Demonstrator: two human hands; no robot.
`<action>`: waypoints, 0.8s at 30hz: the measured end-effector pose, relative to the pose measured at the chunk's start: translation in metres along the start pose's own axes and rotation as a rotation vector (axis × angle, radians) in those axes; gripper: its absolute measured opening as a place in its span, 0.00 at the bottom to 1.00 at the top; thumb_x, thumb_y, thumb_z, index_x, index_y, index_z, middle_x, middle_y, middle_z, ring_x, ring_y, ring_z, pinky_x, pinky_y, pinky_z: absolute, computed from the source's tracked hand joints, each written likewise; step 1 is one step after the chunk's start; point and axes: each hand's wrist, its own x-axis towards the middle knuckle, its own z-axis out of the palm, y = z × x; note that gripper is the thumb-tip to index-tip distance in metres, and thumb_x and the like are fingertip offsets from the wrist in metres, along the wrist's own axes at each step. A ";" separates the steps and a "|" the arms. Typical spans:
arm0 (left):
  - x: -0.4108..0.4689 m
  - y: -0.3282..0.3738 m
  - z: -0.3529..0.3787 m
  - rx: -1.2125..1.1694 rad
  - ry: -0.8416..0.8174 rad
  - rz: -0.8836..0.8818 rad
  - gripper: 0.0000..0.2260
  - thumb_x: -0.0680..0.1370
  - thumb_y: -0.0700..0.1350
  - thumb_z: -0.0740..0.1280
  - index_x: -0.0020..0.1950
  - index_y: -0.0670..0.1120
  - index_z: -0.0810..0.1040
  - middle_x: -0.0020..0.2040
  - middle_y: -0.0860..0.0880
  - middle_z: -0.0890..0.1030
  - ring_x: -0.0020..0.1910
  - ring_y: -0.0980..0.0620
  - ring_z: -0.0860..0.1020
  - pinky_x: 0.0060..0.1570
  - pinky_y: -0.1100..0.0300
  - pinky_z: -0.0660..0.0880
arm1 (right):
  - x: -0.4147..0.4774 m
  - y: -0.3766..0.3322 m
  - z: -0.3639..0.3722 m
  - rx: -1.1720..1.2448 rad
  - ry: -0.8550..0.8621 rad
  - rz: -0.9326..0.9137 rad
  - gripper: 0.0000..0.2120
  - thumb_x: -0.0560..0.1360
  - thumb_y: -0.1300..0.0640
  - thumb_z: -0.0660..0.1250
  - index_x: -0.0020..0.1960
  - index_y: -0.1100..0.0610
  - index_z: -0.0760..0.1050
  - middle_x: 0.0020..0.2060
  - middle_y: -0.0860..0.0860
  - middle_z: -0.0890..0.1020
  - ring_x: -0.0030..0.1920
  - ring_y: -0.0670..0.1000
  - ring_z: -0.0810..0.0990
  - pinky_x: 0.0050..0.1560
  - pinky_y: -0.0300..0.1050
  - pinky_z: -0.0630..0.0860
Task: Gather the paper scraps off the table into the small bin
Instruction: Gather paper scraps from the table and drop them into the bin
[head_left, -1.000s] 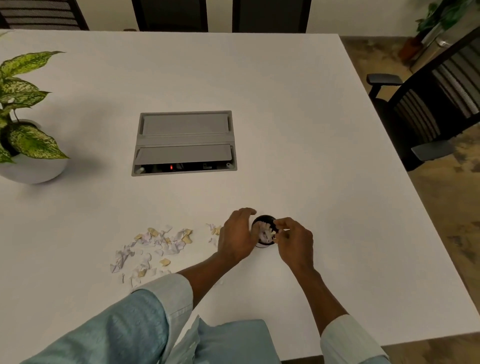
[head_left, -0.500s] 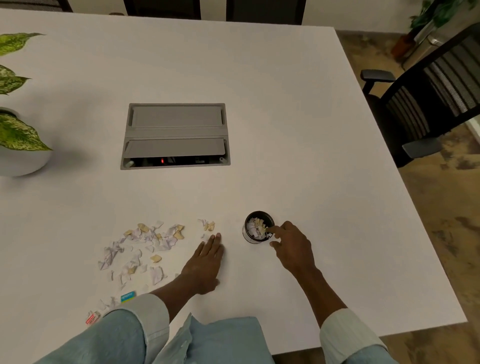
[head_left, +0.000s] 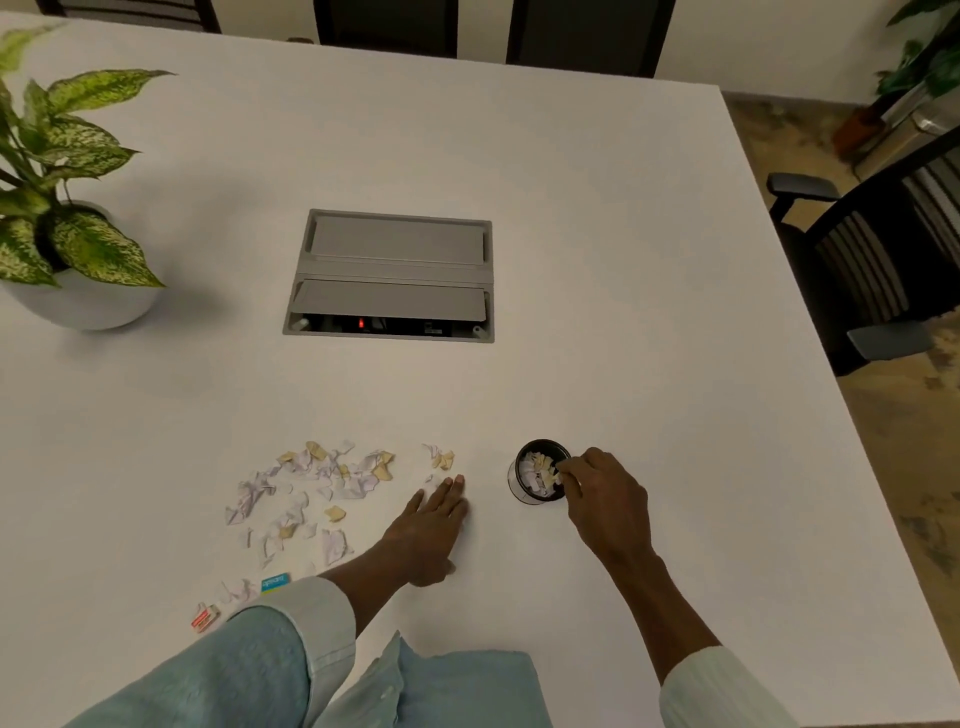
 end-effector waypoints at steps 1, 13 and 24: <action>-0.001 0.000 0.000 -0.001 0.003 0.003 0.43 0.80 0.51 0.69 0.84 0.43 0.43 0.83 0.45 0.33 0.83 0.46 0.35 0.83 0.44 0.44 | 0.003 -0.002 0.000 0.000 -0.021 0.017 0.08 0.80 0.57 0.68 0.56 0.51 0.83 0.44 0.49 0.80 0.46 0.53 0.80 0.34 0.48 0.78; -0.013 -0.015 0.013 0.044 0.164 0.055 0.33 0.81 0.49 0.67 0.80 0.38 0.59 0.84 0.38 0.47 0.84 0.41 0.45 0.82 0.46 0.52 | 0.012 -0.061 0.016 0.080 -0.033 -0.175 0.11 0.76 0.62 0.68 0.56 0.53 0.82 0.47 0.50 0.82 0.48 0.52 0.82 0.43 0.46 0.79; -0.047 -0.029 0.048 -0.002 0.245 0.010 0.41 0.75 0.44 0.77 0.81 0.46 0.57 0.84 0.40 0.52 0.81 0.38 0.59 0.74 0.46 0.68 | 0.043 -0.118 0.077 -0.035 -0.424 -0.340 0.27 0.76 0.66 0.65 0.73 0.52 0.67 0.67 0.54 0.70 0.64 0.56 0.73 0.50 0.51 0.80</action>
